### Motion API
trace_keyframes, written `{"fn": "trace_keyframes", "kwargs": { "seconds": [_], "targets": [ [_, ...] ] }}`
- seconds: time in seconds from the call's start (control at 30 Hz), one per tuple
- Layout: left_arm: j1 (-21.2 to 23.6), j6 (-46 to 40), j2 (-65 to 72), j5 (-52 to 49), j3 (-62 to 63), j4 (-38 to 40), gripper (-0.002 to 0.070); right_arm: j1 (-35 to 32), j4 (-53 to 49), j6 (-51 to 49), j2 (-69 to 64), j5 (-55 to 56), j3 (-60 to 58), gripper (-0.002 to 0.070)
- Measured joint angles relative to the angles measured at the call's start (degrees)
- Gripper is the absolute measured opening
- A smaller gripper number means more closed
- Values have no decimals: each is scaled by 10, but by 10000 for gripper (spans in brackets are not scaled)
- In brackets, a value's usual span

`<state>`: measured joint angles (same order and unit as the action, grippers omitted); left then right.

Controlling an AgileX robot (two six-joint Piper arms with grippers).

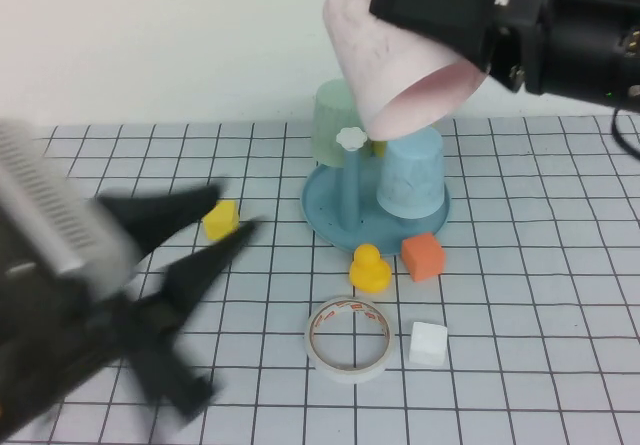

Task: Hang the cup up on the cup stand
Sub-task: Place the cup on the cup holder

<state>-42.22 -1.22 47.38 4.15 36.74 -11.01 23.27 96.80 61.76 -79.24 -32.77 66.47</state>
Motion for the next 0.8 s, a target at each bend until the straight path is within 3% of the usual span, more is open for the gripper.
{"fn": "trace_keyframes", "kwargs": {
  "seconds": [0.07,0.13,0.33,0.63,0.8],
  "targets": [
    [0,6,-62,-124,0,7,132,0,0,26,12,-5,0,575],
    [0,6,-122,-226,0,10,61,0,0,50,19,-14,0,575],
    [-1,65,-284,-425,-3,-2,6,0,0,123,23,-67,0,575],
    [-1,364,-479,-438,-110,-212,0,0,0,217,23,-147,0,574],
    [-1,423,-483,-428,-171,-255,0,0,-1,222,23,-154,1,574]
  ]
}}
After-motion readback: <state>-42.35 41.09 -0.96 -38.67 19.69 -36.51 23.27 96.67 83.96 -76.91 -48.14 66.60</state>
